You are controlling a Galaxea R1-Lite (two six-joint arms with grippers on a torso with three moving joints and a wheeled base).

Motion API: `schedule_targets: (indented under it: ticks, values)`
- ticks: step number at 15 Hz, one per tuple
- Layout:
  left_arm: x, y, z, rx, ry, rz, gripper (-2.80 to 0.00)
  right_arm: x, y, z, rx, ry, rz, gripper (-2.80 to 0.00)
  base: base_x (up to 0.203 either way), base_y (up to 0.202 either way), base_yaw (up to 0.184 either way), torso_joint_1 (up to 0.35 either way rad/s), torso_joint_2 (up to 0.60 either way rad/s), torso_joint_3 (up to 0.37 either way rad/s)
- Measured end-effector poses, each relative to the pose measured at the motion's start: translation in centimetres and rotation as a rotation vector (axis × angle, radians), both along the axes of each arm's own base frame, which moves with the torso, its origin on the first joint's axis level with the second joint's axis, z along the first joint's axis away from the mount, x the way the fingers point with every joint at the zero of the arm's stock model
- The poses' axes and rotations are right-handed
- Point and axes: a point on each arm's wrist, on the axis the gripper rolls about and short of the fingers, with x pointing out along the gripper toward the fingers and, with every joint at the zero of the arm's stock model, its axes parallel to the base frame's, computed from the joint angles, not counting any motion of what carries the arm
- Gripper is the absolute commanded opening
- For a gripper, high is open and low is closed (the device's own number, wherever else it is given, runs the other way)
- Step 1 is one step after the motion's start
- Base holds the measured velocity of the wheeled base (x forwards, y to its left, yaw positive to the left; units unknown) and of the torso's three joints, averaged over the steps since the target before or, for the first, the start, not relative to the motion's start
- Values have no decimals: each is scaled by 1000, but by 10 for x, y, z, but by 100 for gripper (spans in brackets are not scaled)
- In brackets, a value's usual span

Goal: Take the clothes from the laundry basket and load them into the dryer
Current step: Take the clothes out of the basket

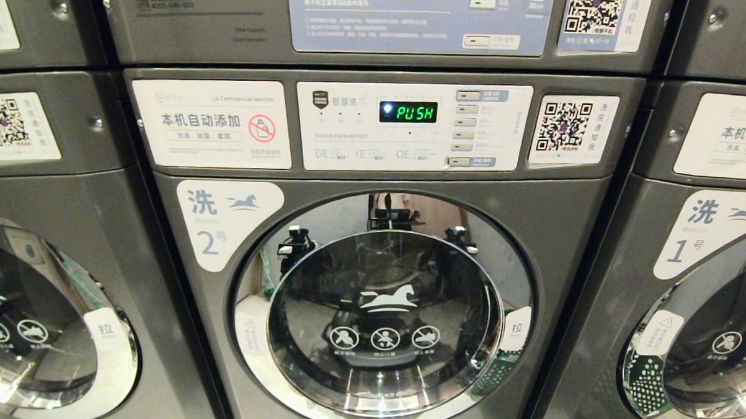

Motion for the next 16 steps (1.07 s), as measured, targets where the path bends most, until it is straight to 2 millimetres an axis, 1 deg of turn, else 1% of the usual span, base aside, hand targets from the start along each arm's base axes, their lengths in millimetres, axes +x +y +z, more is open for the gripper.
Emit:
schedule_targets:
  ticks: [16]
  values:
    - [0,0,0,0,-1,1,-280,0,0,0,-5,2,-1,-280,0,0,0,0,0,0]
